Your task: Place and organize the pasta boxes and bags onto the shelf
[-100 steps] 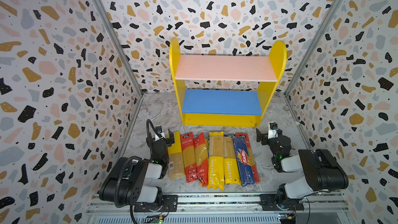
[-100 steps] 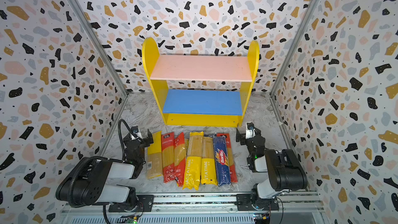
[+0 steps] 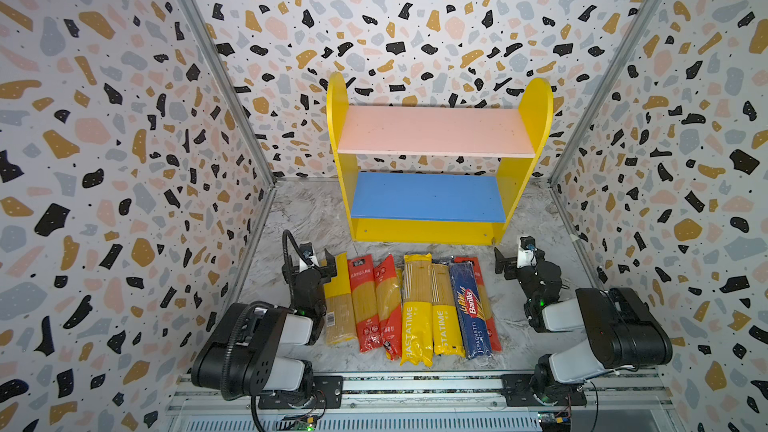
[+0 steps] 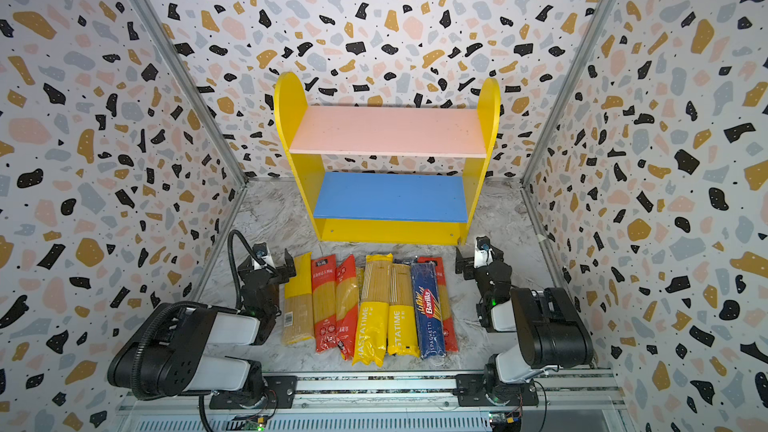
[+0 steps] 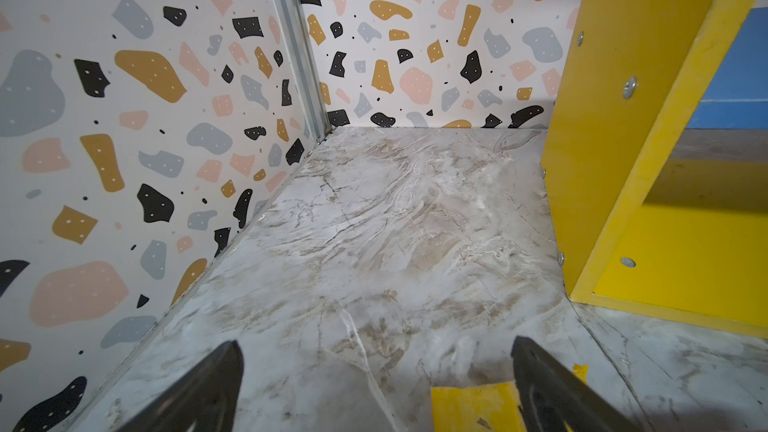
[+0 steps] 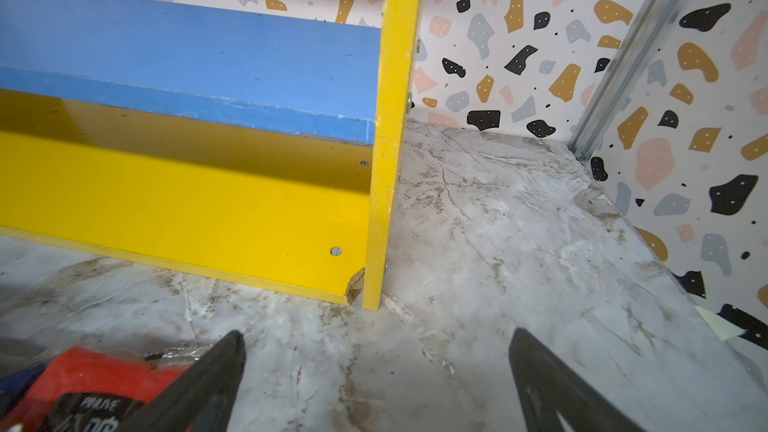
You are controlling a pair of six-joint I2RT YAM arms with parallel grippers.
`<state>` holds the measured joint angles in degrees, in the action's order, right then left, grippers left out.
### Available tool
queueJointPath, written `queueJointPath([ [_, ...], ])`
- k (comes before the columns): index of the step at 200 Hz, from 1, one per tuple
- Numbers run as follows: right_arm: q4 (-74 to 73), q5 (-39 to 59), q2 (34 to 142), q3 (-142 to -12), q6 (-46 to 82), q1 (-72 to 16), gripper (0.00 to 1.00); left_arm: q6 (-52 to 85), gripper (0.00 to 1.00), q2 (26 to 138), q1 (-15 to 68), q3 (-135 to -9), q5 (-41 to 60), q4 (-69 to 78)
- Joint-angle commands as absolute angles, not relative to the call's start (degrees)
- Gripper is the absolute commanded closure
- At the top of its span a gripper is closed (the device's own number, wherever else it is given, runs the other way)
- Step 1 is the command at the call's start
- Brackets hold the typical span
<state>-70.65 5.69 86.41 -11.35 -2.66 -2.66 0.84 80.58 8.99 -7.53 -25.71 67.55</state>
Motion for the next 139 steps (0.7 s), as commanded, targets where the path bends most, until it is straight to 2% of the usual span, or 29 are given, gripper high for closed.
queueJointPath([
  [1, -70.7, 5.4, 85.4, -12.3, -2.3, -2.9, 0.01, 0.7, 0.01, 79.8, 8.6, -8.6, -25.5, 70.3],
  [139, -70.9, 5.4, 85.5, -12.3, -1.9, -2.8, 0.01, 0.6, 0.00, 79.9, 8.6, -8.7, -25.3, 70.2],
])
